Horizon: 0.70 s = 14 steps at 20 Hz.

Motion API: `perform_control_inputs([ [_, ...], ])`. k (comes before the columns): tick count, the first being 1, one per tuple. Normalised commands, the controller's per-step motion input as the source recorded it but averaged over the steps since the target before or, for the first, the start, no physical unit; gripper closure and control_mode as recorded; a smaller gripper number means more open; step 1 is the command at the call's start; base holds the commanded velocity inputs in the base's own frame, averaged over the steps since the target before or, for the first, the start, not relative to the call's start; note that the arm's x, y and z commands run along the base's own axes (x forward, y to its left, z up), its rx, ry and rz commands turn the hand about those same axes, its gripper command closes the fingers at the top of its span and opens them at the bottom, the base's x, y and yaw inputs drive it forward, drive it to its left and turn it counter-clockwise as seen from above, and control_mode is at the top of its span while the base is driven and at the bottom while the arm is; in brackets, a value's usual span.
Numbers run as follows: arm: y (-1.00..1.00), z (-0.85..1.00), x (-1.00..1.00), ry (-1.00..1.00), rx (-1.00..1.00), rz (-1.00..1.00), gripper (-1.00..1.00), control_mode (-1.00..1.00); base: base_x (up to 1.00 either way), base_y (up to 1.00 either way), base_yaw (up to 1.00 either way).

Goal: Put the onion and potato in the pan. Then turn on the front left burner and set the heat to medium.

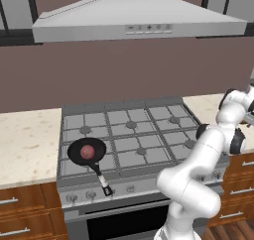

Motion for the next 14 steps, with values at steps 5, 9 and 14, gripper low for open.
perform_control_inputs([
  [5,0.0,-0.07,0.0,0.01,0.01,-0.01,-1.0,-1.0,0.0,0.0,0.0],
  [9,0.0,0.0,0.0,0.0,0.0,0.0,1.0,-1.0,0.0,0.0,0.0],
  [14,0.0,0.0,-0.05,0.0,0.0,0.0,1.0,-1.0,0.0,0.0,0.0],
])
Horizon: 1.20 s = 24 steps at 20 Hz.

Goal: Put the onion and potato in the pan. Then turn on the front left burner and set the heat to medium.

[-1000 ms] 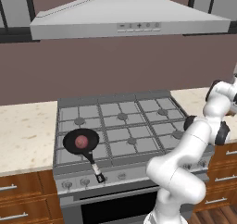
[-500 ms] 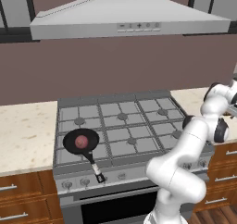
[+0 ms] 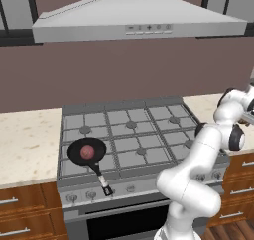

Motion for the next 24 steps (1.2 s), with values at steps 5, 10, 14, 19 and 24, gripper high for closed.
perform_control_inputs([
  [5,0.16,0.0,-0.55,-0.13,0.0,0.05,1.0,-1.0,0.0,0.0,0.0],
  [10,0.59,0.25,-0.72,-0.28,0.0,0.12,1.0,-1.0,0.0,0.0,0.0],
  [14,0.96,0.42,-0.77,-0.22,-0.02,0.14,1.0,-1.0,0.0,0.0,0.0],
  [19,1.0,0.43,-0.78,-0.17,-0.06,0.12,1.0,-1.0,0.0,0.0,0.0],
  [24,1.0,0.28,-0.44,-0.09,-0.13,0.1,1.0,-1.0,0.0,0.0,0.0],
])
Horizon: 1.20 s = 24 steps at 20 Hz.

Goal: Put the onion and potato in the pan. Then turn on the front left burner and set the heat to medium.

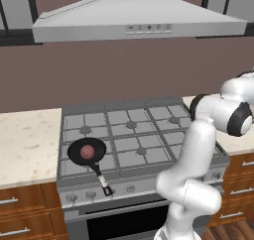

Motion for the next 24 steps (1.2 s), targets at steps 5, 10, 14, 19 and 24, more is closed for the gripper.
perform_control_inputs([
  [5,1.0,0.11,-0.12,-0.05,-0.16,0.12,1.0,-1.0,0.0,0.0,0.0],
  [10,1.0,0.05,0.0,-0.06,-0.14,0.18,1.0,-1.0,0.0,0.0,0.0],
  [14,1.0,0.0,0.0,0.0,-0.13,0.27,1.0,-1.0,0.0,0.0,0.0],
  [19,1.0,0.0,0.0,-0.01,-0.11,0.28,1.0,-1.0,0.0,0.0,0.0],
  [24,1.0,0.0,0.0,-0.03,-0.08,0.3,1.0,-1.0,0.0,0.0,0.0],
])
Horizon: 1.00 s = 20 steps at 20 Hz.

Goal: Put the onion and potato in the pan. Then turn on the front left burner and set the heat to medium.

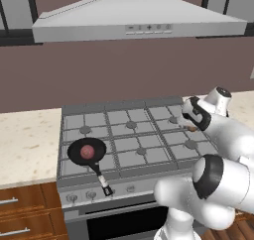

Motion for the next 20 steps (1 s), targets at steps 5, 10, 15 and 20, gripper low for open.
perform_control_inputs([
  [5,1.0,0.04,0.0,-0.01,-0.09,0.29,1.0,-1.0,0.0,0.0,0.0],
  [10,1.0,0.07,0.0,0.0,-0.09,0.27,1.0,-1.0,0.0,0.0,0.0],
  [15,1.0,0.13,0.01,0.01,-0.09,0.2,1.0,-1.0,0.0,0.0,0.0],
  [20,1.0,0.01,0.23,0.17,-0.09,0.11,1.0,-1.0,0.0,0.0,0.0],
])
